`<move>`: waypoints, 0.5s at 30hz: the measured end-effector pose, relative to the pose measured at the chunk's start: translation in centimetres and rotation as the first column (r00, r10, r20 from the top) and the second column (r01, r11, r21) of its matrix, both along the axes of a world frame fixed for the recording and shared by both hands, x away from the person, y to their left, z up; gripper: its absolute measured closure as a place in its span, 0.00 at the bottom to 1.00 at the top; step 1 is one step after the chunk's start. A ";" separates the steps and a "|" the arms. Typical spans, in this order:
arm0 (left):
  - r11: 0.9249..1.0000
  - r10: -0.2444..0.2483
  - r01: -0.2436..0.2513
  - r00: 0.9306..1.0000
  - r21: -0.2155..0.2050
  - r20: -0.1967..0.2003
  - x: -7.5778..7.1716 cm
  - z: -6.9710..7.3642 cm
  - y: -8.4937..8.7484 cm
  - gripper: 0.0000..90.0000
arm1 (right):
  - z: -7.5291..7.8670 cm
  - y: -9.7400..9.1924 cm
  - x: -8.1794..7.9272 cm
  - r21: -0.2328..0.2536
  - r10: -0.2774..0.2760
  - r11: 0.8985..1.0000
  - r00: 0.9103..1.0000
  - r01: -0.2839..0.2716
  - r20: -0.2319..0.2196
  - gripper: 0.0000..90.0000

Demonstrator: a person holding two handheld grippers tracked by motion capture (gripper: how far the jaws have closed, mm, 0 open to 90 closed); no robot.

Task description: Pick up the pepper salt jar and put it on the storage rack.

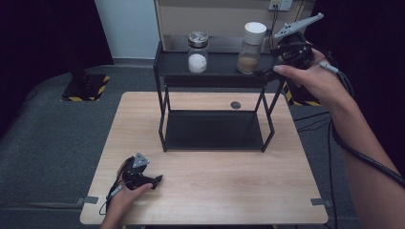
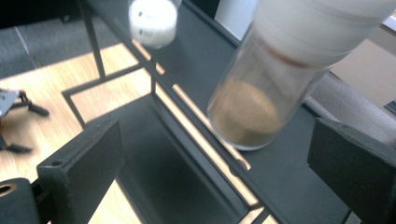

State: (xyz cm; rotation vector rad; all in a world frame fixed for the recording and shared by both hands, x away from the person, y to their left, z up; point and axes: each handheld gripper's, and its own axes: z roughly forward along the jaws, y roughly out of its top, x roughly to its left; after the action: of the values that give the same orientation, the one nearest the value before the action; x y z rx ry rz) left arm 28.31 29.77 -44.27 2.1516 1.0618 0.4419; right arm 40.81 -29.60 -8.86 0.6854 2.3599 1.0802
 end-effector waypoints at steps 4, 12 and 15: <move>1.000 0.000 0.000 1.000 0.000 0.000 0.0 0.0 0.0 0.00 | -0.3 0.4 -0.6 -0.009 0.009 1.000 1.000 -0.009 -0.003 0.05; 1.000 0.002 -0.002 1.000 -0.003 0.001 0.0 0.0 0.0 0.00 | -1.3 0.9 -1.6 -0.002 0.032 0.999 0.999 -0.032 -0.041 0.05; 1.000 0.001 -0.001 1.000 -0.002 0.000 0.0 0.0 0.0 0.00 | -1.6 1.6 -2.3 -0.037 0.031 0.999 0.999 -0.033 -0.043 0.05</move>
State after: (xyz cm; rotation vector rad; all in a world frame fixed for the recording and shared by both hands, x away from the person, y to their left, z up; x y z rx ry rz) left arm 28.30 29.77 -44.30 2.1488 1.0629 0.4415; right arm 38.49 -28.03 -10.41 0.6656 2.4287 1.0415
